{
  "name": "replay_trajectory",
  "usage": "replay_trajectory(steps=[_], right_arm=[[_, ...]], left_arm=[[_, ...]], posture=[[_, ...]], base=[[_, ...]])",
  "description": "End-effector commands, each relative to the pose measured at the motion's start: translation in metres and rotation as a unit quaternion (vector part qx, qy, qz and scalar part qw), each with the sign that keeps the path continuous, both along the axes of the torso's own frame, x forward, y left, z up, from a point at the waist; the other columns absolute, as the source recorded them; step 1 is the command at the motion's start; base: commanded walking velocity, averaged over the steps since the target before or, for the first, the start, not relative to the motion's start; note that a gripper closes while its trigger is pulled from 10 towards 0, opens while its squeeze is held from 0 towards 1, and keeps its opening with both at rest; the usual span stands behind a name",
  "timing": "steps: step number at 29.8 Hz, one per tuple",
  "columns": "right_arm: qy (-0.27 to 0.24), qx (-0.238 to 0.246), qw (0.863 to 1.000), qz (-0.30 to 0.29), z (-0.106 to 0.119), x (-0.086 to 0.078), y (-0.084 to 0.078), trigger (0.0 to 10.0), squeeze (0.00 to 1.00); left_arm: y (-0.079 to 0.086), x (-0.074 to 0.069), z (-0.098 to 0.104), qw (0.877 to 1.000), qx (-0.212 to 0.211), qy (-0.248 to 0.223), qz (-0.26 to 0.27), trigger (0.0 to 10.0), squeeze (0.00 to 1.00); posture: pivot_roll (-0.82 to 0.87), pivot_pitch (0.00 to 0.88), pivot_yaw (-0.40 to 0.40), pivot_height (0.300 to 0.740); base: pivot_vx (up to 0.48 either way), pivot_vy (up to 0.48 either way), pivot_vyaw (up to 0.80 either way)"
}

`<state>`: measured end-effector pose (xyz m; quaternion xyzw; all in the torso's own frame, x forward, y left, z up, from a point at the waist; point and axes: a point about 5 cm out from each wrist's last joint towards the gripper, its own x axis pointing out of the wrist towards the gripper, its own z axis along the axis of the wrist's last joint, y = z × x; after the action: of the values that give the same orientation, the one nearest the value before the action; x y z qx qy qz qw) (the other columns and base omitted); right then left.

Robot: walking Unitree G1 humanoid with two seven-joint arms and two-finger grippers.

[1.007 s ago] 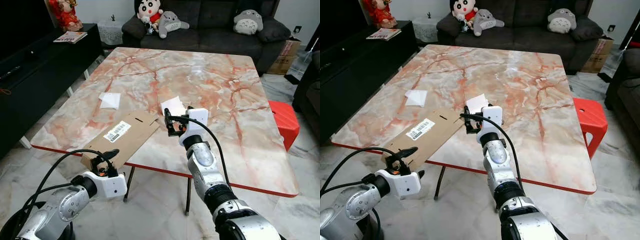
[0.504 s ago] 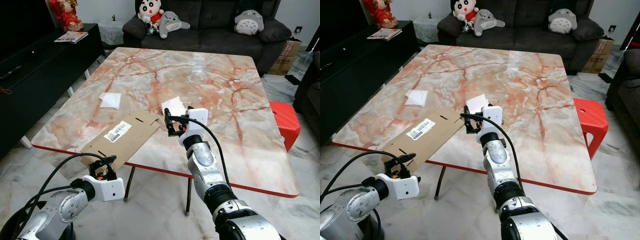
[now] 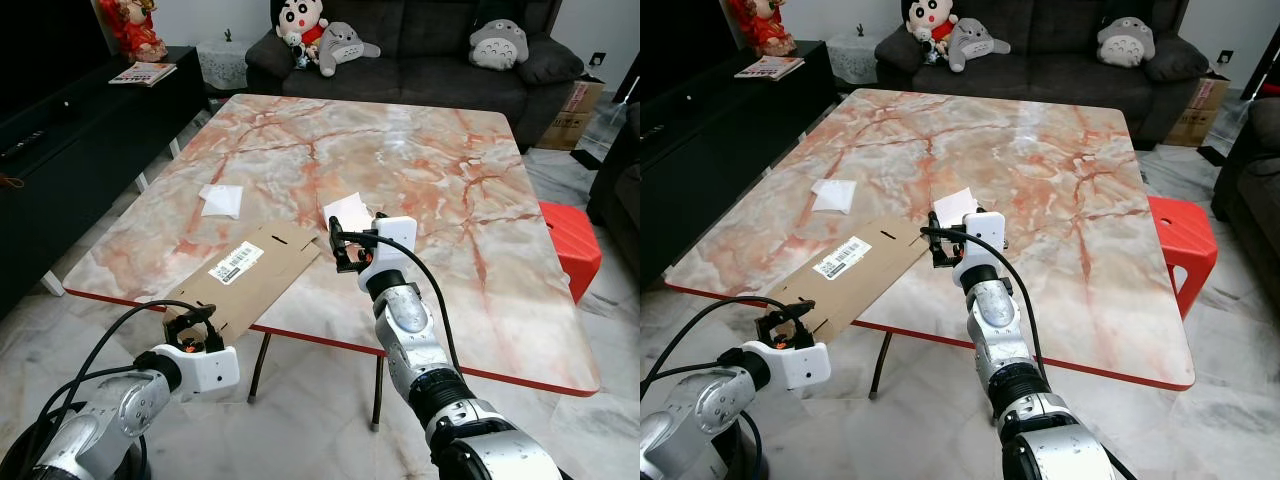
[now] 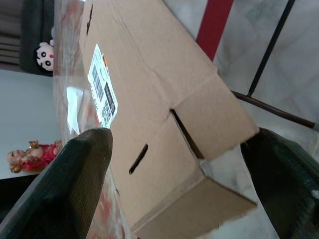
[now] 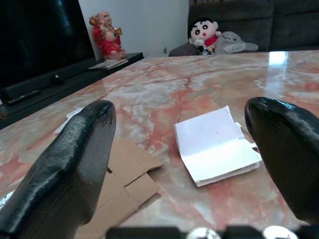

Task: Picking trash to rubbish bin

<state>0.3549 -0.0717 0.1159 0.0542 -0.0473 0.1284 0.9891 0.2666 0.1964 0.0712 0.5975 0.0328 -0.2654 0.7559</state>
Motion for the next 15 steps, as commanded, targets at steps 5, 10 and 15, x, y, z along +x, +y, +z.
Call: replay_trajectory(steps=[5,10,15], right_arm=[[-0.007,0.005,1.000,0.000,0.0054,0.0027,0.0004,10.0,0.00],[-0.007,0.004,1.000,0.000,0.0052,0.0027,0.0004,10.0,0.00],[-0.007,0.005,1.000,0.000,0.0052,0.0026,0.0005,10.0,0.00]], left_arm=[[-0.0008,0.0046,-0.0026,1.000,0.010,-0.010,0.003,10.0,0.00],[-0.0024,0.0065,-0.0035,1.000,0.007,-0.012,0.004,10.0,0.00],[-0.0028,0.0070,-0.0054,1.000,0.006,-0.009,0.004,0.0,0.00]], posture=[[0.03,0.035,0.001,0.740],[0.03,0.034,0.000,0.740],[0.03,0.034,0.000,0.740]], base=[[0.000,0.000,0.00],[0.000,0.000,0.00],[0.000,0.000,0.00]])
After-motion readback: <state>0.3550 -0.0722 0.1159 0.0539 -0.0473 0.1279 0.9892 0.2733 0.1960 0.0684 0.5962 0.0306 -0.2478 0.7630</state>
